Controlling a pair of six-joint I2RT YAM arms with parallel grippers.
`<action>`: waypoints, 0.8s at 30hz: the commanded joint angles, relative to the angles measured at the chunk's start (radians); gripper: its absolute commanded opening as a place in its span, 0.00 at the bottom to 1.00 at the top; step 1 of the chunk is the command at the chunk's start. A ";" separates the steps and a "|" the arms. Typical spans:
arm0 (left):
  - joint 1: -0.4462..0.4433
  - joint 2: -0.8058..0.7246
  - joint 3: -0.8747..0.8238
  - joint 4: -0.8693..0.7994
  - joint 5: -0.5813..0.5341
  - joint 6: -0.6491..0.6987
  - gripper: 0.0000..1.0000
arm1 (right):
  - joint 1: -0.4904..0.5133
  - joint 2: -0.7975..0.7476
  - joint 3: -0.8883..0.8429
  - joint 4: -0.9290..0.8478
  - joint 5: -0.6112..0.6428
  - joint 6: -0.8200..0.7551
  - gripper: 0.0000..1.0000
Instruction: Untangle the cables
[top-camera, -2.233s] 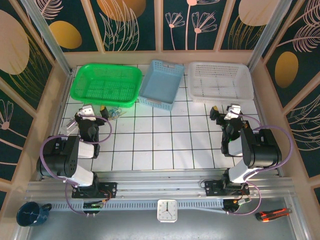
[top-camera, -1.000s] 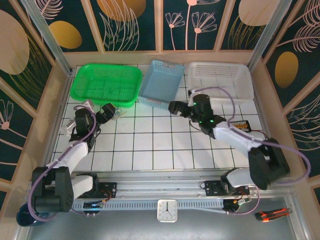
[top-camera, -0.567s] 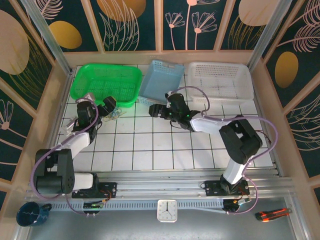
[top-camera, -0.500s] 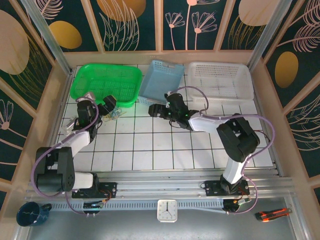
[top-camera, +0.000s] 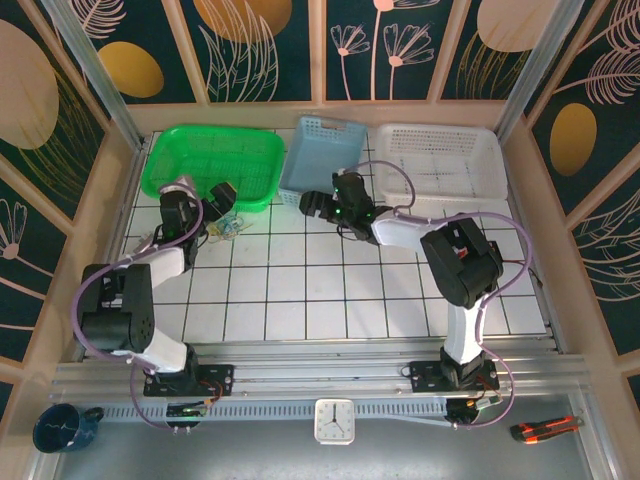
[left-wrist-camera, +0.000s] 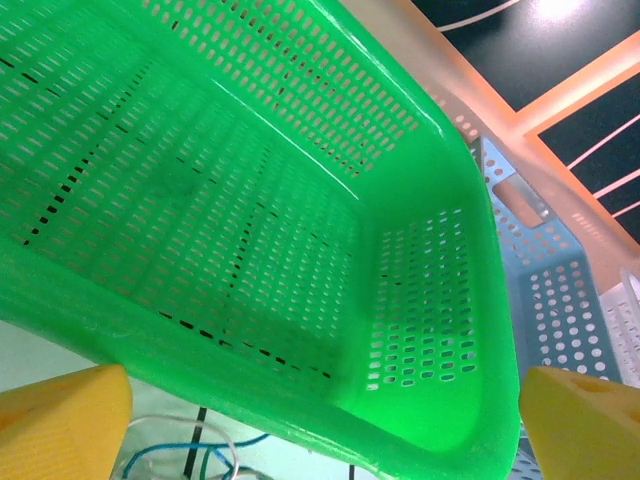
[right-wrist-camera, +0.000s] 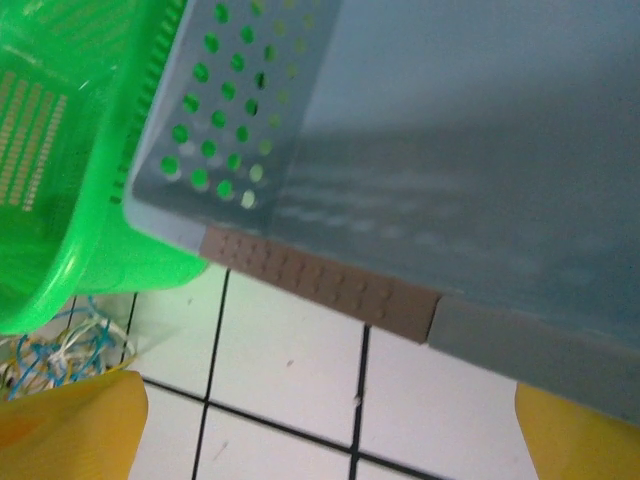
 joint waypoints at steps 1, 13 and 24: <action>0.004 0.035 0.049 0.062 0.025 -0.018 0.99 | -0.031 0.031 0.052 -0.027 0.025 0.000 0.95; 0.003 -0.016 0.084 0.016 0.084 -0.005 0.99 | -0.032 -0.104 -0.035 -0.004 -0.055 -0.037 0.94; 0.004 -0.235 -0.115 -0.083 -0.043 0.005 0.99 | -0.008 -0.476 -0.300 -0.004 -0.059 -0.059 0.94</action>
